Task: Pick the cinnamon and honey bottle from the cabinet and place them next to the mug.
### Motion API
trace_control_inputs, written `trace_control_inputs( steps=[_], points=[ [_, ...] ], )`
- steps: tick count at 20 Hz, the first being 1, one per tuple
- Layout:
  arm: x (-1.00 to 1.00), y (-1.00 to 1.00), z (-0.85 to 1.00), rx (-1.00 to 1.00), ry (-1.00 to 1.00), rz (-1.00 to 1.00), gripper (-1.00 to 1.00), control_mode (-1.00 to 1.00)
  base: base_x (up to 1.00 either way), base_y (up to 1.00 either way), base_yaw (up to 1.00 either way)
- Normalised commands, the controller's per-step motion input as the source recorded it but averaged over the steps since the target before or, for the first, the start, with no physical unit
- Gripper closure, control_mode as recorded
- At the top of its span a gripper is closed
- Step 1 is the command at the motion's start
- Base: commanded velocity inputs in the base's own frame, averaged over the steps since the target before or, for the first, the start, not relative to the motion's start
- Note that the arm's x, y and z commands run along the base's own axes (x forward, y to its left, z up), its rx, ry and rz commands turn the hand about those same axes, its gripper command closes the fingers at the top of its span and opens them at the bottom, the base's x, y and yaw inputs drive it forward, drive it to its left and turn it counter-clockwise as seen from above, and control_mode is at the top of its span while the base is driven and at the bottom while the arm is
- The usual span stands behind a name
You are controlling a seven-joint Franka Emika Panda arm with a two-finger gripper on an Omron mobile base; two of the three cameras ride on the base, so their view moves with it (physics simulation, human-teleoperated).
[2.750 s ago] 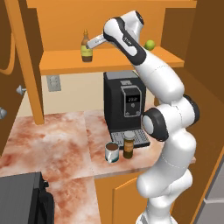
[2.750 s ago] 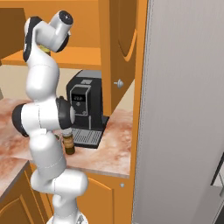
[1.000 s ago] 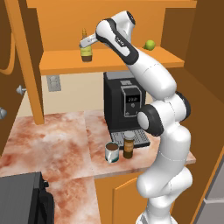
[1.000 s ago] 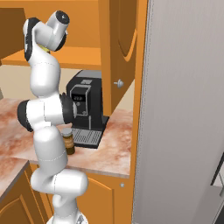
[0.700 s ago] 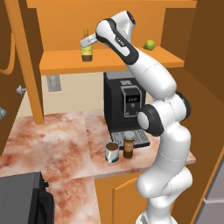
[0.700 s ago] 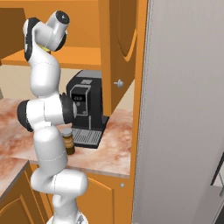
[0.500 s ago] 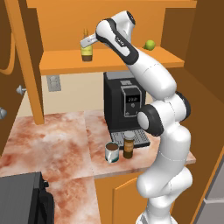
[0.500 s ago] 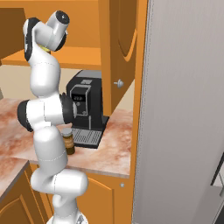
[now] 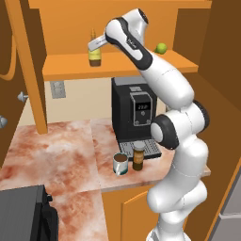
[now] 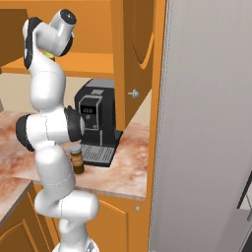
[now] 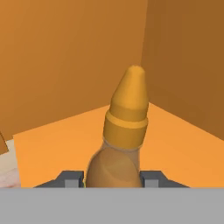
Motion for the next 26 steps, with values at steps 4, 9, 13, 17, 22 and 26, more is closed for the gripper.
trace_control_inputs(
  steps=[4,9,13,17,22,26],
  points=[
    [-0.57,-0.01,0.0,0.0,-0.02,0.0,1.0,-1.0,0.0,0.0,0.0],
    [-0.69,-0.08,0.0,0.0,-0.03,0.0,1.0,-1.0,0.0,0.0,0.0],
    [-0.82,-0.09,0.0,0.0,-0.04,-0.01,1.0,-1.0,0.0,0.0,0.0],
    [-0.9,-0.11,0.0,0.0,-0.02,-0.03,1.0,-1.0,0.0,0.0,0.0],
    [-0.94,-0.15,-0.04,0.0,-0.03,-0.04,1.0,-1.0,0.0,0.0,0.0],
    [-0.98,-0.17,-0.12,0.0,-0.02,-0.05,1.0,-1.0,0.0,0.0,0.0]
  ],
)
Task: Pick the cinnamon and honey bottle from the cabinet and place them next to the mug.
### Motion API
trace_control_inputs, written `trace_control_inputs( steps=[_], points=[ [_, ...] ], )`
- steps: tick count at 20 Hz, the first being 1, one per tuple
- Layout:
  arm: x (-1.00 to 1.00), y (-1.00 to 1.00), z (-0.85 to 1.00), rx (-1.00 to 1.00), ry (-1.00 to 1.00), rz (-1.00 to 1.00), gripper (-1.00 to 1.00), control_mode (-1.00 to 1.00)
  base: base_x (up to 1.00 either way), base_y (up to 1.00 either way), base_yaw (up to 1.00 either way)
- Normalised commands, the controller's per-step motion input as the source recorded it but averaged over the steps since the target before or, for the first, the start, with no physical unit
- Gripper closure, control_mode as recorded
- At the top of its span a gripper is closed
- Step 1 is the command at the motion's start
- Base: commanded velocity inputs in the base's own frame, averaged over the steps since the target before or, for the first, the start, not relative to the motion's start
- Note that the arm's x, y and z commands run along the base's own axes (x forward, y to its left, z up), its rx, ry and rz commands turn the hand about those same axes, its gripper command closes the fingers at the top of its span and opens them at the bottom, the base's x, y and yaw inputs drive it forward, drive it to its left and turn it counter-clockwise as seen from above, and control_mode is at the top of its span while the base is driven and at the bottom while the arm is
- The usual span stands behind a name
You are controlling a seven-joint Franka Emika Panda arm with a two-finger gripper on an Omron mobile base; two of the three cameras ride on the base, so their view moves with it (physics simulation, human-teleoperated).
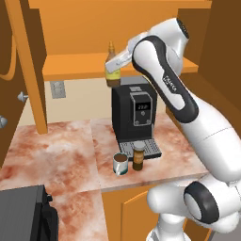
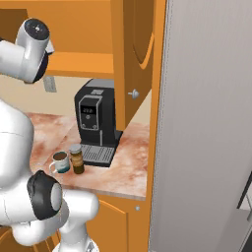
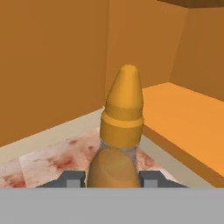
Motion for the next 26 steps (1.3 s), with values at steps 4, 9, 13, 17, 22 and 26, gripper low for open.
trace_control_inputs(
  steps=[4,9,13,17,22,26],
  points=[
    [-0.94,-0.13,-0.21,0.0,-0.01,-0.06,1.0,-1.0,0.0,0.0,0.0],
    [-0.9,-0.09,-0.36,0.0,0.0,-0.07,1.0,-1.0,0.0,0.0,0.0],
    [-0.81,-0.07,-0.53,0.0,0.0,-0.08,1.0,-1.0,0.0,0.0,0.0],
    [-0.67,0.0,-0.58,0.0,0.0,-0.08,1.0,-1.0,0.0,0.0,0.0],
    [-0.5,0.0,-0.59,0.0,0.0,-0.1,1.0,-1.0,0.0,0.0,0.0],
    [-0.18,0.0,-0.57,-0.03,0.0,-0.14,1.0,-1.0,0.0,0.0,0.0]
  ],
)
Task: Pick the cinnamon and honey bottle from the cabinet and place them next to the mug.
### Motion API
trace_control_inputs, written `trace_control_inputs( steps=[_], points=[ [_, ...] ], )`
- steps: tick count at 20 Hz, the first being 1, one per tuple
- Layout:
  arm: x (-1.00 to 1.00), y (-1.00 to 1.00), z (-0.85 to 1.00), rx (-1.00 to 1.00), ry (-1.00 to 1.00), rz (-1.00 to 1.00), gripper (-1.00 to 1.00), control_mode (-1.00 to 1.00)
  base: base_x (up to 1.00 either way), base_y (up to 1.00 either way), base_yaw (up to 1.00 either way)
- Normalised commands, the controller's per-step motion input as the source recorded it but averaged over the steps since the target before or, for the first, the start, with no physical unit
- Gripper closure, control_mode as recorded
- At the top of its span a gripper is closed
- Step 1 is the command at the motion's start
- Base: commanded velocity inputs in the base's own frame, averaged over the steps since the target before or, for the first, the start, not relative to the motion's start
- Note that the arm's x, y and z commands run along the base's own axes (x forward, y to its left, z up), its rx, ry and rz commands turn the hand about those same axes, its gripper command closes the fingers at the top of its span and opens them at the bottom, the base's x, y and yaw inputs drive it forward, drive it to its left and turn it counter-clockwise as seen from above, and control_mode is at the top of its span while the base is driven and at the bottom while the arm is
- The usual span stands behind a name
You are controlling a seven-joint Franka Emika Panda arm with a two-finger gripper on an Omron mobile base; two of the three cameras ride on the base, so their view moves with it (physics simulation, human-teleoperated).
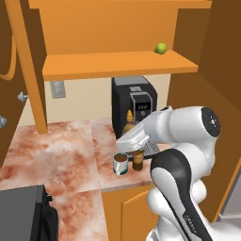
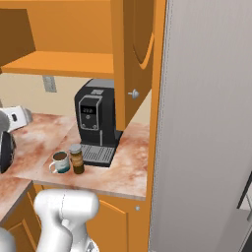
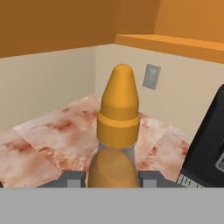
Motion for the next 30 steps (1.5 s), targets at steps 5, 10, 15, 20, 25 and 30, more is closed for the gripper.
trace_control_inputs(
  steps=[5,10,15,20,25,30],
  points=[
    [0.05,0.02,-0.35,-0.05,0.0,-0.2,1.0,-1.0,0.0,0.0,0.0],
    [0.38,0.11,-0.25,-0.02,0.0,-0.2,1.0,-1.0,0.0,0.0,0.0],
    [0.37,0.08,-0.54,0.0,-0.05,-0.17,1.0,-1.0,0.0,0.0,0.0],
    [0.5,0.11,-0.69,0.0,-0.09,-0.14,1.0,-1.0,0.0,0.0,0.0],
    [0.59,0.17,-0.54,0.0,-0.07,-0.07,1.0,-1.0,0.0,0.0,0.0],
    [0.4,0.28,-0.35,0.0,-0.02,0.0,1.0,-1.0,0.0,0.0,0.0]
  ],
)
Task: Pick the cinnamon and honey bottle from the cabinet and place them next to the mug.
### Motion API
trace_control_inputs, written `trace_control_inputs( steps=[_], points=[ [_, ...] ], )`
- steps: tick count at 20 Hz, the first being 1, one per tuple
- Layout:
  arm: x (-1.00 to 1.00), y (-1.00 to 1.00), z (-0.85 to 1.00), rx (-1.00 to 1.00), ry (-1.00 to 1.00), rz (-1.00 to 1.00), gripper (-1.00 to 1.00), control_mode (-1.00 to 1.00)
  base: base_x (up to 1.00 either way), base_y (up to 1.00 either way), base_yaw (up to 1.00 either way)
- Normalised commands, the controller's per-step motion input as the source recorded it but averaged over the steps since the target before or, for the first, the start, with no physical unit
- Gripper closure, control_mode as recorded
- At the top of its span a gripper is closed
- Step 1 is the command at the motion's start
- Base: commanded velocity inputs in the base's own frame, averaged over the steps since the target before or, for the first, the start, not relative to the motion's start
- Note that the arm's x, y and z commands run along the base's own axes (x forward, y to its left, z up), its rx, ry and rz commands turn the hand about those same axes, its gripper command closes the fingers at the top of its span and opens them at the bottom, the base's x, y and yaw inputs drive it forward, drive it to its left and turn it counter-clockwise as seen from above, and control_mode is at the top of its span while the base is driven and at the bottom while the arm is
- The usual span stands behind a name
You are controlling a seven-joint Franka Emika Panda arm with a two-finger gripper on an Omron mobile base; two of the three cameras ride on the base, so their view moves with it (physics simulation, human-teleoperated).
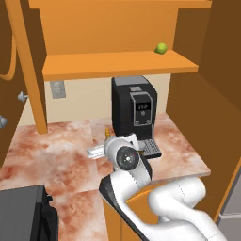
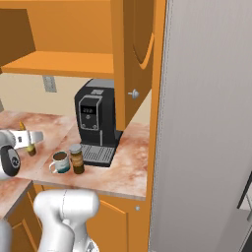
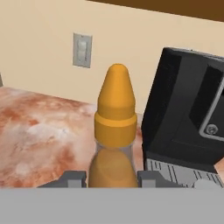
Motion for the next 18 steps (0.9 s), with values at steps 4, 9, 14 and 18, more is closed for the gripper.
trace_control_inputs(
  steps=[4,9,14,18],
  points=[
    [0.36,0.36,-0.37,0.0,0.0,0.0,1.0,-1.0,0.0,0.0,0.0],
    [0.09,0.26,-0.32,0.0,0.0,0.0,1.0,-1.0,0.0,0.0,0.0],
    [0.04,0.01,-0.29,0.0,0.01,0.02,1.0,-1.0,0.0,0.0,0.0],
    [0.0,0.0,-0.29,0.0,0.0,0.0,1.0,-1.0,0.0,0.0,0.0]
  ],
)
